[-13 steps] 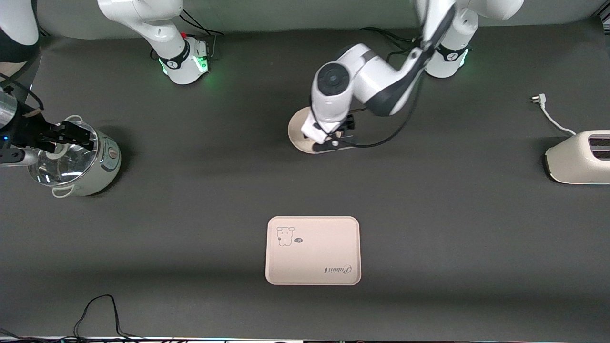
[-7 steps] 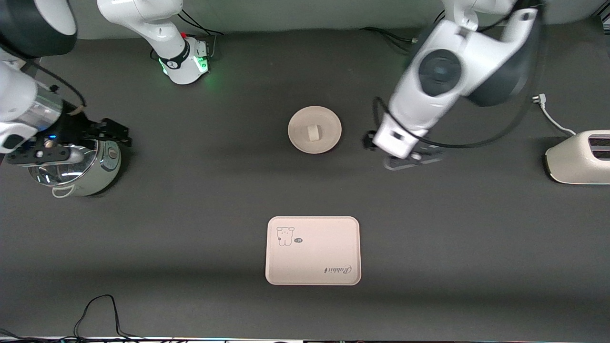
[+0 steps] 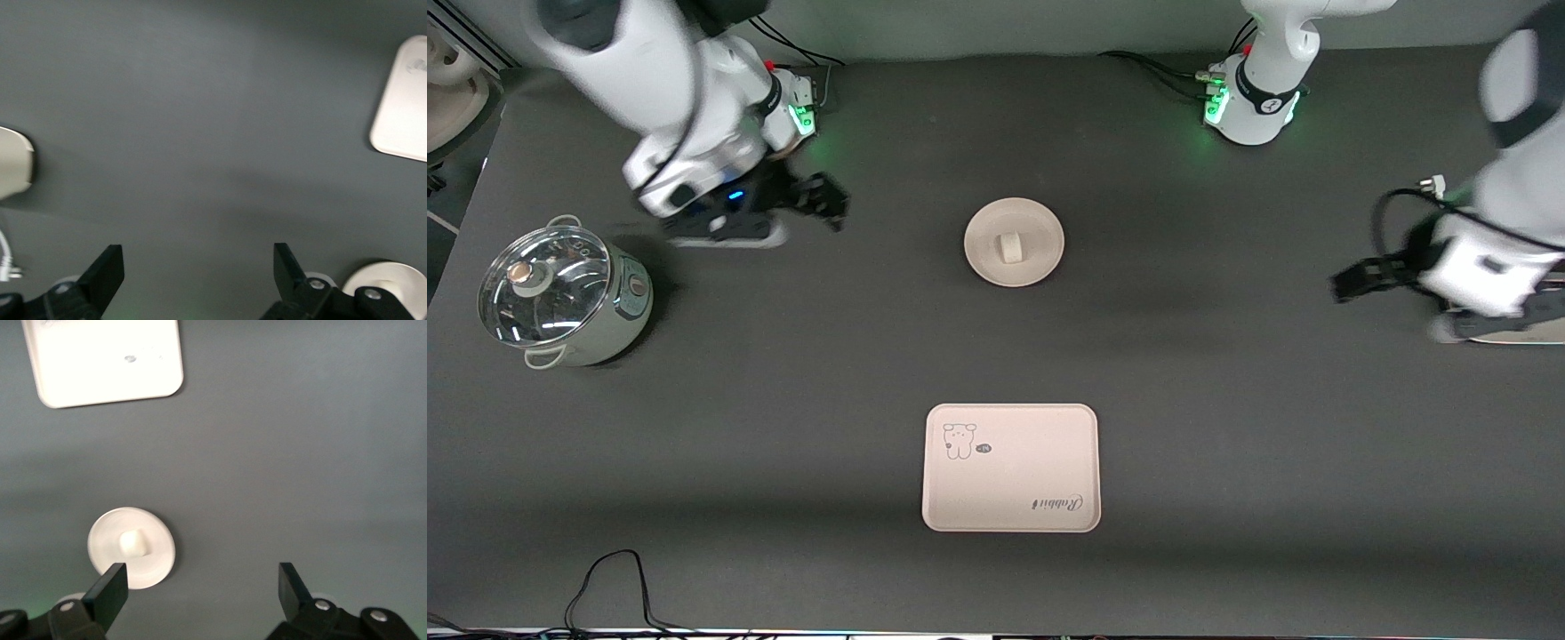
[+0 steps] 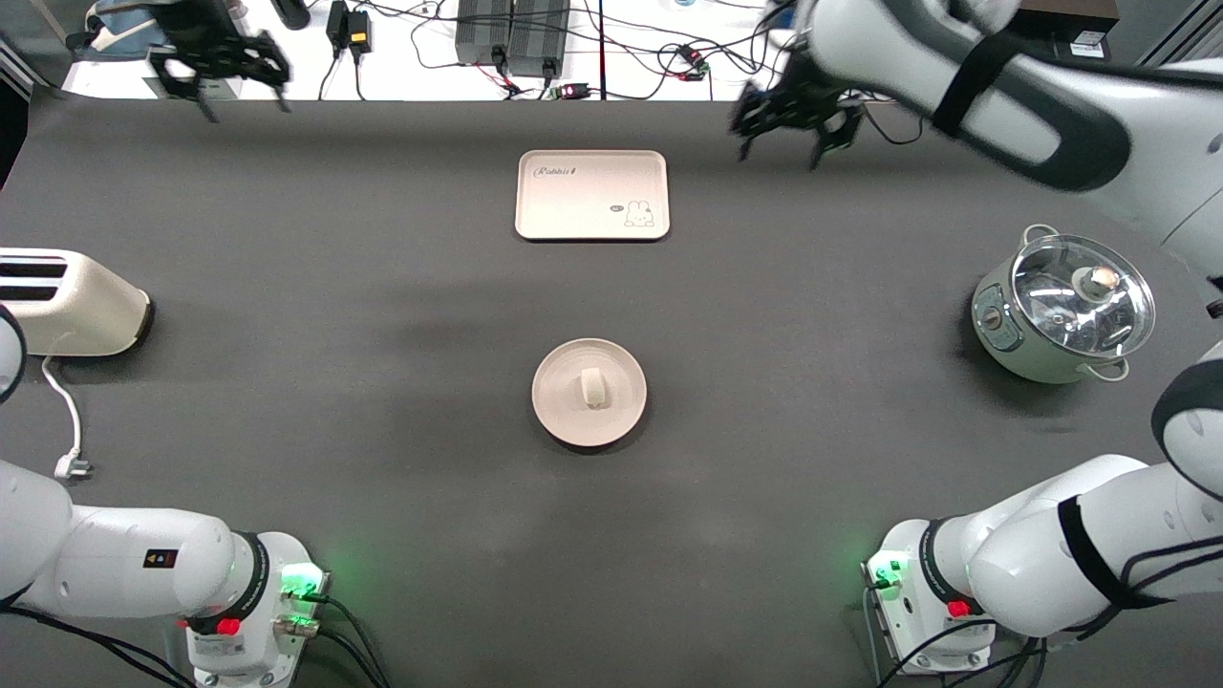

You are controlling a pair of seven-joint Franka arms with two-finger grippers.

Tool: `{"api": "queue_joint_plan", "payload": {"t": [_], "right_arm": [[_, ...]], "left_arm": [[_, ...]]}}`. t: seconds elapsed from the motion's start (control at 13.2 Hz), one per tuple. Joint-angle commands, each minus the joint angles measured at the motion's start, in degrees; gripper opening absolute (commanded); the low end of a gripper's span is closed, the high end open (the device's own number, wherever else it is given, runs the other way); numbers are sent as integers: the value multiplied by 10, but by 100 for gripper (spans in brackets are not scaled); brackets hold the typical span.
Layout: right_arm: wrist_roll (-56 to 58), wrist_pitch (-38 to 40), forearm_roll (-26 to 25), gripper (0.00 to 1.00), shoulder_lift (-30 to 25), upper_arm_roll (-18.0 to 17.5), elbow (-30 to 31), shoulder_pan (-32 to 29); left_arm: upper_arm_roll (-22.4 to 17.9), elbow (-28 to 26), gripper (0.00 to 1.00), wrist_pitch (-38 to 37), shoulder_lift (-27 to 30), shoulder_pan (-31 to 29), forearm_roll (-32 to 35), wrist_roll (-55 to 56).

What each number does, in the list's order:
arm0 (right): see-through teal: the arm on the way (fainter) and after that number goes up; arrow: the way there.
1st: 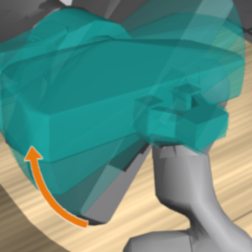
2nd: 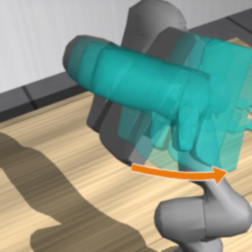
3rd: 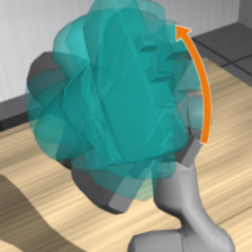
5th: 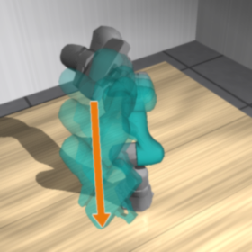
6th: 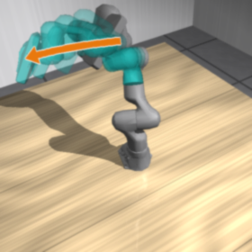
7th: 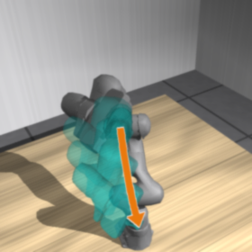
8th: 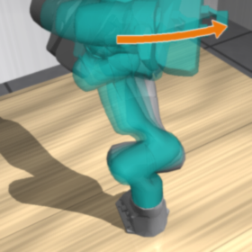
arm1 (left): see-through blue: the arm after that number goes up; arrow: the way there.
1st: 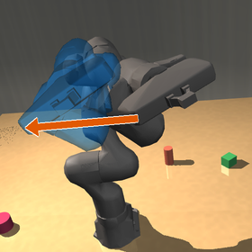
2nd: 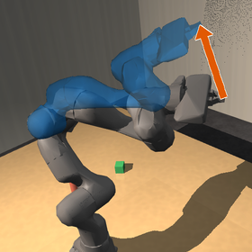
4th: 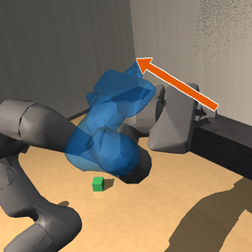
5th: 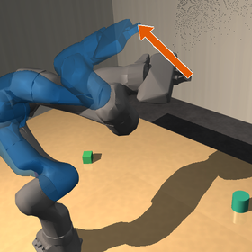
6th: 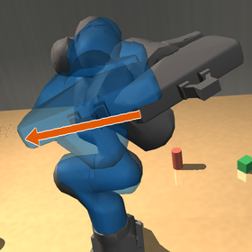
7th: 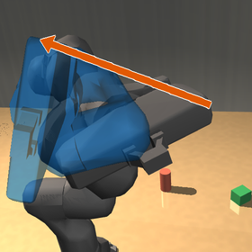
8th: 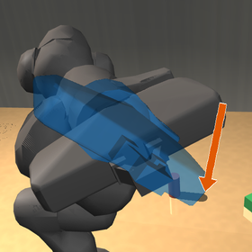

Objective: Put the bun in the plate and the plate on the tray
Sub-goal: 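Retract the left gripper while the right gripper reaches toward the plate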

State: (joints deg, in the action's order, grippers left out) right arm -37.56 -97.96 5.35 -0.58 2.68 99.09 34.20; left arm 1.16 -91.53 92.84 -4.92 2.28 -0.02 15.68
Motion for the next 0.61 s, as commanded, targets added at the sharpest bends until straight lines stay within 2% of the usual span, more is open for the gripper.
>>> {"api": "queue_joint_plan", "payload": {"t": [0.0, 0.08, 0.15, 0.3, 0.53], "right_arm": [[-61, -33, 16, 100, -15, 8, 40, 70], [-61, -39, 34, 100, -18, 7, 49, 84], [-61, -45, 54, 100, -24, 1, 61, 94], [-63, -59, 84, 100, -42, -26, 88, 95], [-62, -86, 95, 100, -85, -40, 139, 95]], "left_arm": [[-136, 3, 100, -30, 17, 101, 1, -77], [-156, 3, 100, -37, 22, 109, -4, -99], [-156, 2, 100, -40, 25, 106, -5, -103], [-154, 2, 100, -46, 27, 105, -5, -103], [-133, 3, 100, -57, 37, 85, -4, -104]]}}
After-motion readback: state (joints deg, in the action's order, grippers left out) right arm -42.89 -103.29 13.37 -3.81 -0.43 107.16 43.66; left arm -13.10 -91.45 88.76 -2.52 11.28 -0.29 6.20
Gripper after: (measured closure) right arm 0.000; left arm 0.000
